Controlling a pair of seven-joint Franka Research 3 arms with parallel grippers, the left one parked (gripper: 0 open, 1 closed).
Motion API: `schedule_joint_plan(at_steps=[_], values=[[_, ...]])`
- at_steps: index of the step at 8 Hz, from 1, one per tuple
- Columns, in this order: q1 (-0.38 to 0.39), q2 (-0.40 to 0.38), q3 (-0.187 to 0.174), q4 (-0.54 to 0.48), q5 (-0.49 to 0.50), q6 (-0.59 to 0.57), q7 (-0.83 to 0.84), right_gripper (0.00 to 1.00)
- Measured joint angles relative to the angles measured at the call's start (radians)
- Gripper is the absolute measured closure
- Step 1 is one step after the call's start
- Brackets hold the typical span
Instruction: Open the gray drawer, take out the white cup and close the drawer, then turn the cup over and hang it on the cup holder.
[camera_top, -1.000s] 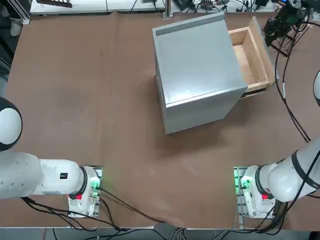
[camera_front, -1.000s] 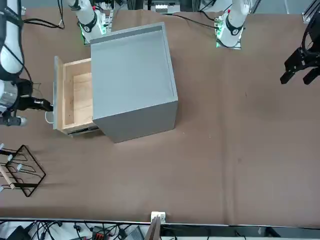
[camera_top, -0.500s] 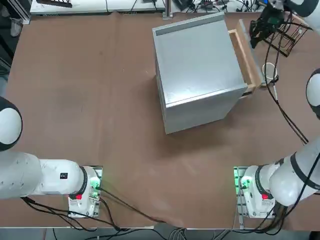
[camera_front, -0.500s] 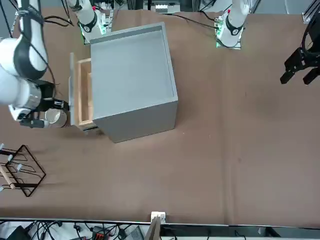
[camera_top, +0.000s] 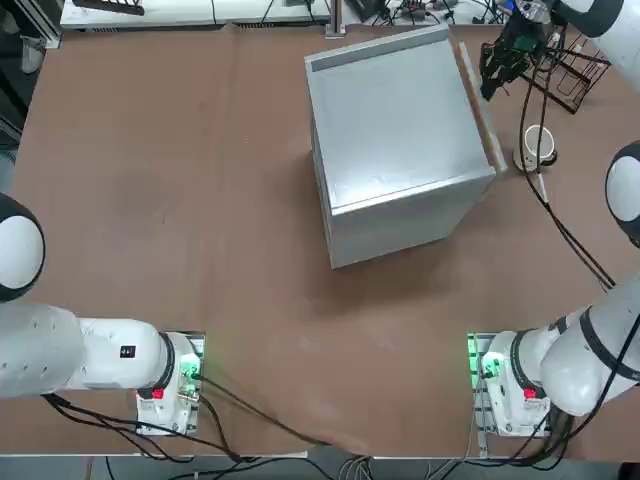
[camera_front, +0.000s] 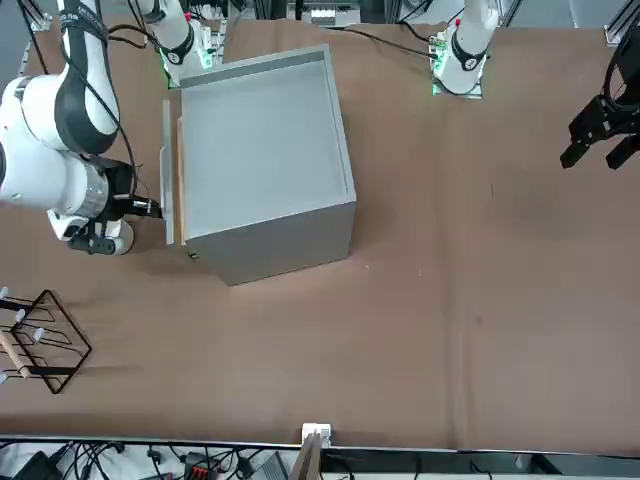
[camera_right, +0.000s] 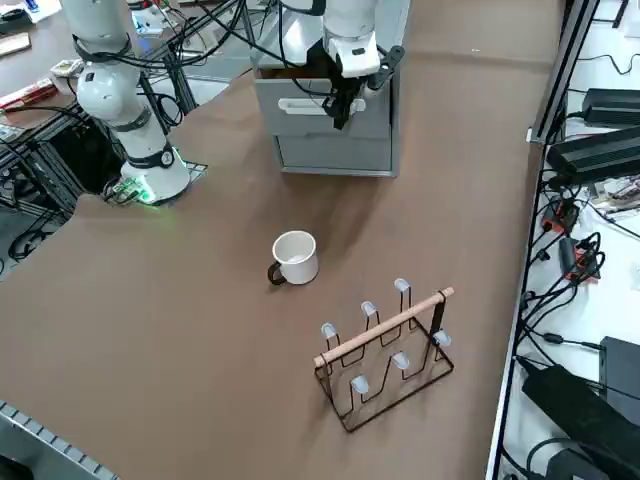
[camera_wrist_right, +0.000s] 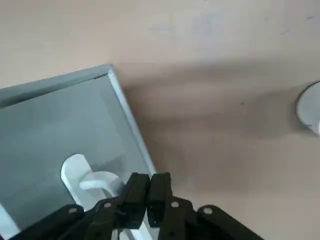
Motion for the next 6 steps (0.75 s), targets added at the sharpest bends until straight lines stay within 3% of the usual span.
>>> schedule_joint_plan(at_steps=[6], values=[[0.047, 0.003, -0.003, -0.025, 0.120, -0.002, 0.004, 0.93]])
